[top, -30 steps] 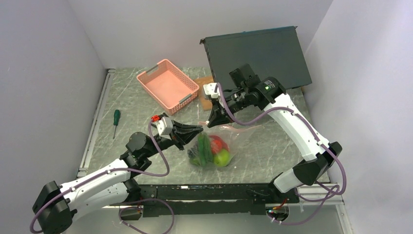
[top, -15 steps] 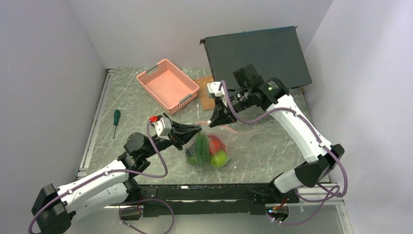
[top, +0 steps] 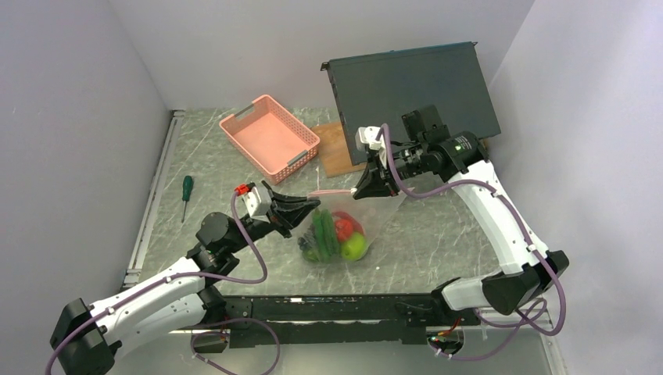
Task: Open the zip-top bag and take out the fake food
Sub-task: Unzip the zipper food storage bag at the center of the board.
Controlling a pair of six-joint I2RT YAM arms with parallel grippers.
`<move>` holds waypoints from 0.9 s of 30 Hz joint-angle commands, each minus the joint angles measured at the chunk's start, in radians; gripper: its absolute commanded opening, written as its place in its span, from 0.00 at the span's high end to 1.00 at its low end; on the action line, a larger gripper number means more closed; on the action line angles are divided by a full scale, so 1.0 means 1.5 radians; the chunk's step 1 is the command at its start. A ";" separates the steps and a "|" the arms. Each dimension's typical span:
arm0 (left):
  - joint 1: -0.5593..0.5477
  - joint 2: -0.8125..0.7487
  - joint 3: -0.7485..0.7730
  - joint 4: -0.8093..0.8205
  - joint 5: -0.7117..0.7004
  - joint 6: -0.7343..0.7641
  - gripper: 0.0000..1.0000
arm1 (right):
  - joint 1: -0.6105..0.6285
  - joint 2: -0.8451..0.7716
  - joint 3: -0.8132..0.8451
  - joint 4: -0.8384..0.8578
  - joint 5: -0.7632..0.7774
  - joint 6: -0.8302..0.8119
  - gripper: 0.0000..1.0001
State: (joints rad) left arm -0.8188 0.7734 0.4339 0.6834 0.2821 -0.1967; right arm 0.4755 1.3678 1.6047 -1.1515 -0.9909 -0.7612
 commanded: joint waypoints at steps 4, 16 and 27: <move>0.020 -0.022 0.001 0.009 -0.029 0.004 1.00 | -0.054 -0.051 -0.015 0.016 -0.006 -0.004 1.00; 0.028 -0.024 0.005 -0.002 -0.031 0.004 1.00 | -0.095 -0.088 -0.049 0.010 -0.003 -0.034 1.00; 0.034 -0.035 0.000 -0.010 -0.038 0.009 1.00 | -0.128 -0.095 -0.057 -0.005 0.000 -0.061 1.00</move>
State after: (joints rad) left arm -0.7914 0.7540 0.4339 0.6609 0.2794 -0.1989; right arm 0.3271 1.2633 1.5150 -1.1534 -1.0061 -0.8089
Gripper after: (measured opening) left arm 0.037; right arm 0.081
